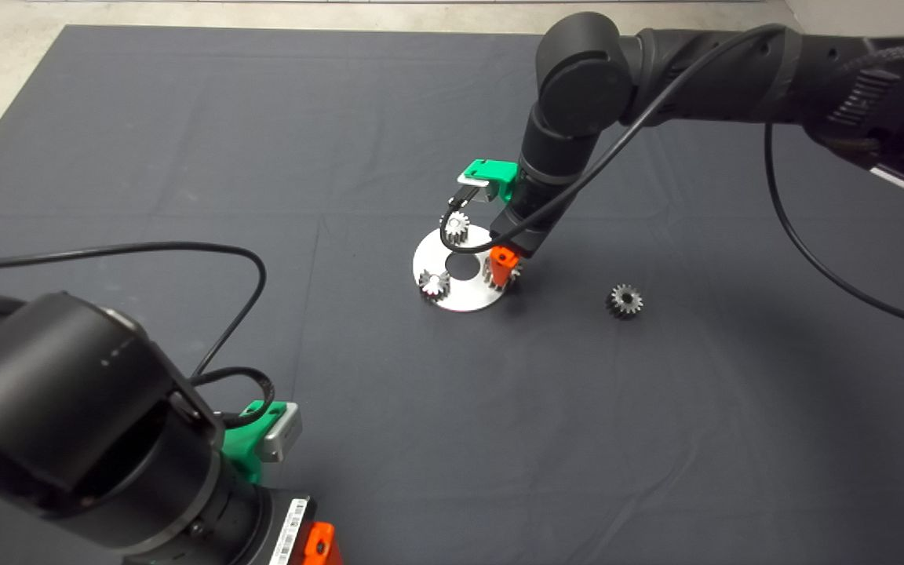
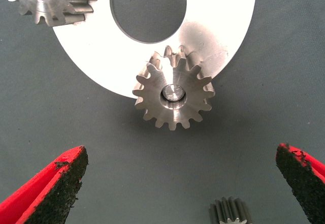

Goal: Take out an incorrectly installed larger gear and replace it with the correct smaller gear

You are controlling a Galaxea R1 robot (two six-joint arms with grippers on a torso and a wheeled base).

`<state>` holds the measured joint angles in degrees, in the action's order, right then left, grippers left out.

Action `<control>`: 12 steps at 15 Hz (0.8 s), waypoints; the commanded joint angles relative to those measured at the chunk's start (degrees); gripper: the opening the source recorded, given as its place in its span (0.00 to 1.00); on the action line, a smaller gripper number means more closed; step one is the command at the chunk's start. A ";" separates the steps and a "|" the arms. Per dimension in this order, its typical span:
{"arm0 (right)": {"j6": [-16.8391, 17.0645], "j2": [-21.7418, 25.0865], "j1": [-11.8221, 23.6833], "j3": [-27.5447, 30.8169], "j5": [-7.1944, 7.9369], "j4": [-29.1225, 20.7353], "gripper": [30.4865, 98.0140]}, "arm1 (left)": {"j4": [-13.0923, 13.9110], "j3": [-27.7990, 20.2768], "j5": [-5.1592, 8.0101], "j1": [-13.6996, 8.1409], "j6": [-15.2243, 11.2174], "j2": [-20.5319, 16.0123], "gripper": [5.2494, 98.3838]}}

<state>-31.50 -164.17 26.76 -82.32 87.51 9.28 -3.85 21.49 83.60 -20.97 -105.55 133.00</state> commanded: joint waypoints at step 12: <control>0.30 -1.03 -2.15 -0.83 6.09 2.58 1.00 | 2.01 -0.68 -0.02 -0.74 -0.36 0.03 1.00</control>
<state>-31.48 -164.80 24.52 -82.52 87.50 9.67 -3.00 21.49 83.60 -20.97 -105.59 133.00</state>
